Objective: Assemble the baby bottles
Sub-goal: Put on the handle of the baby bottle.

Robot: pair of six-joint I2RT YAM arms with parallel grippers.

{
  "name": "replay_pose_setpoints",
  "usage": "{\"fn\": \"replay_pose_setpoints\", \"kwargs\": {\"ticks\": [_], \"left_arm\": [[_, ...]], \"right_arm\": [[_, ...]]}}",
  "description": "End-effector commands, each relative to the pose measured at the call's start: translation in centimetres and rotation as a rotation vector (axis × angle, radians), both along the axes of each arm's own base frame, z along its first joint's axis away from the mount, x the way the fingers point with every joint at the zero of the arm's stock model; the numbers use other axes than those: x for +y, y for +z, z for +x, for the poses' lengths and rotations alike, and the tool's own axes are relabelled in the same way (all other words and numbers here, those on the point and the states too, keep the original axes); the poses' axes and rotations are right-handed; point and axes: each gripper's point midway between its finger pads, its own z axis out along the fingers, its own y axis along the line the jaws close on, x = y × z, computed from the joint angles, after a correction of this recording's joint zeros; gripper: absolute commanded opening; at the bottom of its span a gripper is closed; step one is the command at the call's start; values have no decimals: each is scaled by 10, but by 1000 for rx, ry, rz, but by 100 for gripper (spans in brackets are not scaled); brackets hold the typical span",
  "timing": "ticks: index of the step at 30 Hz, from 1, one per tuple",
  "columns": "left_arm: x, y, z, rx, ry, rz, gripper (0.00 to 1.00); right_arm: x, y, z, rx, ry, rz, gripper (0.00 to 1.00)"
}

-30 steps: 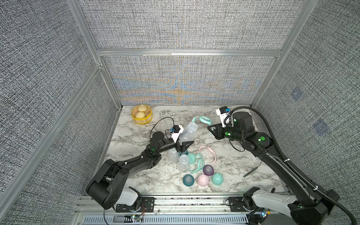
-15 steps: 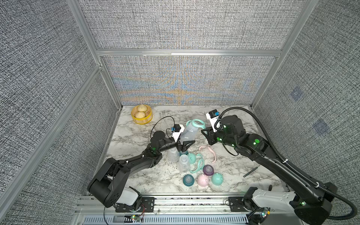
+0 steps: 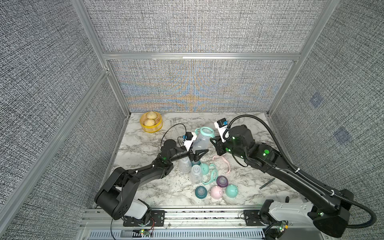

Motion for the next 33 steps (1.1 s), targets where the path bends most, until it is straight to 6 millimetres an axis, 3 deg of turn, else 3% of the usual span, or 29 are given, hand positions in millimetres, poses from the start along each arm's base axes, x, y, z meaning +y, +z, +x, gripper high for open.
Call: {"fn": "replay_pose_setpoints", "kwargs": {"ticks": [1,20,23,28,33], "left_arm": [[-1,14,-3,-41,-15,-43,4],[3,33,3,-39,18,-145,0],[4,36,2,-44,16,-155,0],[4,37,-1,-56,10,-157,0],[8,29,0,-72,36,-136,1]], "right_arm": [[4,5,2,-31,-1,6,10],[6,-17,-18,-55,32,-11,13],[9,-20,-21,-38,57,-10,23],[10,-20,-28,-18,87,-11,49],[-8,-15,-39,5,80,-38,73]]}}
